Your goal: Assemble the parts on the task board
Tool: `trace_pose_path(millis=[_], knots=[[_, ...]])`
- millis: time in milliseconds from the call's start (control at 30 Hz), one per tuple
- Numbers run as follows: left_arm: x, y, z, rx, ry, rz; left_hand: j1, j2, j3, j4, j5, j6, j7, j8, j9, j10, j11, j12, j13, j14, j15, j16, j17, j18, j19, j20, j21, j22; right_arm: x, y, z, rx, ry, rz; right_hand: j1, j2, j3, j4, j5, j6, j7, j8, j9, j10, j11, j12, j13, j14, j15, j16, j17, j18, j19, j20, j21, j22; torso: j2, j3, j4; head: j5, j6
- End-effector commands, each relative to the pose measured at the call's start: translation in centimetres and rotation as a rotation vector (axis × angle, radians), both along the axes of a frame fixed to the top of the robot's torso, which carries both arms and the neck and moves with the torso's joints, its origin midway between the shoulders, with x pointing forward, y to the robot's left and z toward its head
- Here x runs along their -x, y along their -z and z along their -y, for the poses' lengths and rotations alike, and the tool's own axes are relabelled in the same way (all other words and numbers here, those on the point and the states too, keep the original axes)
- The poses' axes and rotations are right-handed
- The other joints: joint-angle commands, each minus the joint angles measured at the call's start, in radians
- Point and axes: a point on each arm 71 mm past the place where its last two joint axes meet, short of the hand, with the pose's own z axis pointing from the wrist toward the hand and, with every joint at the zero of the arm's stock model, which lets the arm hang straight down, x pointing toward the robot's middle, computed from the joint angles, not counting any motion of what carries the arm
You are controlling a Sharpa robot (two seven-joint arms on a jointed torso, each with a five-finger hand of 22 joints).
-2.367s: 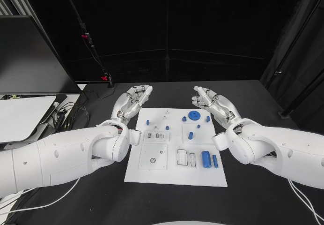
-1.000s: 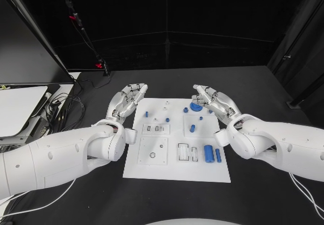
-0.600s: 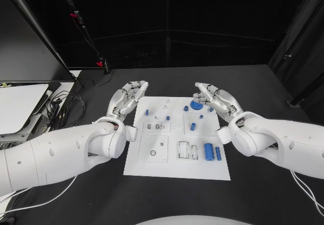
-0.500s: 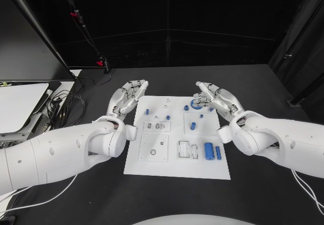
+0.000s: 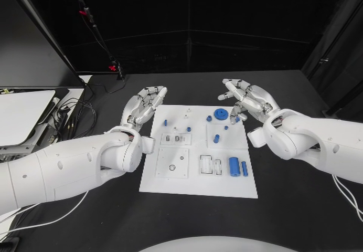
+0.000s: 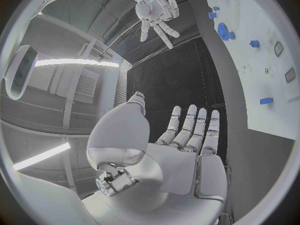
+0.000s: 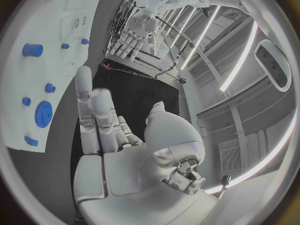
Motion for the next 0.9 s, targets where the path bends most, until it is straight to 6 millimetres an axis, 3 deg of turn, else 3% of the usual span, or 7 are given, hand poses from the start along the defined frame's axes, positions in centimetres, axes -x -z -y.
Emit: trace_pose_path(millis=[33, 200, 300, 367, 467, 567, 900], knots=[[0.8, -2.2, 0.1, 0.065, 0.042, 0.321, 0.0, 0.008, 0.001, -0.002, 0.005, 0.005, 0.158, 0.003, -0.001, 0.006, 0.0, 0.005, -0.001, -0.002, 0.006, 0.006, 0.001, 0.019, 0.001, 0.004, 0.007, 0.001, -0.6, -0.8, -0.3, 0.053, -0.065, 0.014, 0.045, -0.001, 0.006, 0.0, 0.02, 0.003, 0.037, 0.038, -0.001, 0.057, -0.013, -0.002, 0.0, 0.129, -0.011, 0.186, 0.486, -0.055, 0.135, -0.01, 0.312, 0.365, -0.002, -0.0006, -0.0016, 0.001, -0.003], [0.7, -2.2, 0.2, 0.066, 0.043, 0.32, 0.001, 0.009, 0.001, -0.002, 0.006, 0.005, 0.158, 0.003, -0.002, 0.006, 0.0, 0.006, -0.001, -0.002, 0.006, 0.006, 0.001, 0.019, 0.001, 0.004, 0.007, 0.001, -1.4, -1.5, 0.0, 0.121, -0.073, 0.044, 0.143, -0.019, 0.023, -0.022, 0.047, 0.068, 0.05, 0.117, 0.005, 0.129, -0.021, -0.015, -0.001, 0.152, -0.015, 0.228, 0.641, -0.108, 0.231, -0.009, 0.53, 0.675, -0.003, -0.0011, 0.0014, -0.001, -0.004], [0.7, -2.2, 0.3, 0.065, 0.043, 0.32, 0.001, 0.009, 0.001, -0.002, 0.007, 0.005, 0.158, 0.003, -0.002, 0.006, 0.0, 0.006, -0.001, -0.002, 0.007, 0.006, 0.001, 0.019, 0.001, 0.004, 0.007, 0.001, -1.9, -1.6, 0.1, 0.174, -0.07, 0.076, 0.22, -0.029, 0.046, -0.054, 0.06, 0.208, 0.076, 0.224, 0.017, 0.163, -0.022, -0.03, -0.001, 0.153, -0.014, 0.232, 0.658, -0.12, 0.249, -0.007, 0.575, 0.741, -0.003, -0.0016, -0.0014, 0.002, -0.005], [0.7, -2.2, 0.3, 0.065, 0.043, 0.32, 0.002, 0.01, 0.001, -0.002, 0.008, 0.005, 0.158, 0.004, -0.002, 0.006, 0.001, 0.006, -0.001, -0.002, 0.007, 0.006, 0.001, 0.019, 0.001, 0.005, 0.007, 0.001, -2.2, -1.6, 0.0, 0.225, -0.069, 0.101, 0.296, -0.037, 0.075, -0.1, 0.051, 0.324, 0.086, 0.233, 0.021, 0.188, -0.018, -0.04, -0.001, 0.152, -0.01, 0.233, 0.659, -0.125, 0.256, -0.004, 0.592, 0.769, -0.005, -0.0014, -0.0025, 0.002, -0.007], [0.7, -2.2, 0.3, 0.065, 0.043, 0.319, 0.003, 0.011, 0.0, -0.002, 0.009, 0.005, 0.158, 0.004, -0.002, 0.006, 0.001, 0.006, -0.001, -0.002, 0.007, 0.006, 0.001, 0.018, 0.0, 0.005, 0.007, 0.001, -2.7, -1.5, -0.3, 0.323, -0.074, 0.153, 0.358, -0.047, 0.105, -0.13, 0.005, 0.52, 0.086, 0.19, 0.013, 0.249, -0.012, -0.06, 0.0, 0.152, -0.002, 0.236, 0.668, -0.134, 0.272, 0.004, 0.62, 0.817, -0.005, -0.0015, -0.0017, 0.002, -0.005], [0.6, -2.1, 0.3, 0.065, 0.044, 0.319, 0.003, 0.011, 0.0, -0.002, 0.01, 0.005, 0.158, 0.004, -0.003, 0.006, 0.001, 0.006, -0.001, -0.002, 0.006, 0.006, 0.001, 0.019, 0.0, 0.005, 0.007, 0.001, -3.1, -1.4, -0.8, 0.418, -0.076, 0.205, 0.404, -0.065, 0.122, -0.149, -0.014, 0.638, 0.072, 0.119, 0.005, 0.305, -0.025, -0.087, -0.001, 0.149, -0.014, 0.234, 0.66, -0.137, 0.276, -0.003, 0.63, 0.835, -0.005, -0.0011, -0.0017, 0.003, -0.001], [0.6, -2.1, 0.3, 0.065, 0.045, 0.316, 0.003, 0.012, 0.0, -0.002, 0.011, 0.005, 0.158, 0.004, -0.003, 0.006, 0.001, 0.006, -0.001, -0.002, 0.006, 0.006, 0.001, 0.019, 0.0, 0.005, 0.007, 0.001, -5.1, -0.8, -2.1, 0.665, -0.034, 0.291, 0.556, -0.093, 0.169, -0.193, -0.026, 0.736, 0.05, -0.085, 0.006, 0.307, -0.03, -0.233, -0.003, 0.141, -0.021, 0.222, 0.62, -0.133, 0.258, -0.009, 0.625, 0.82, -0.006, -0.0008, 0.0001, -0.005, 0.003]])
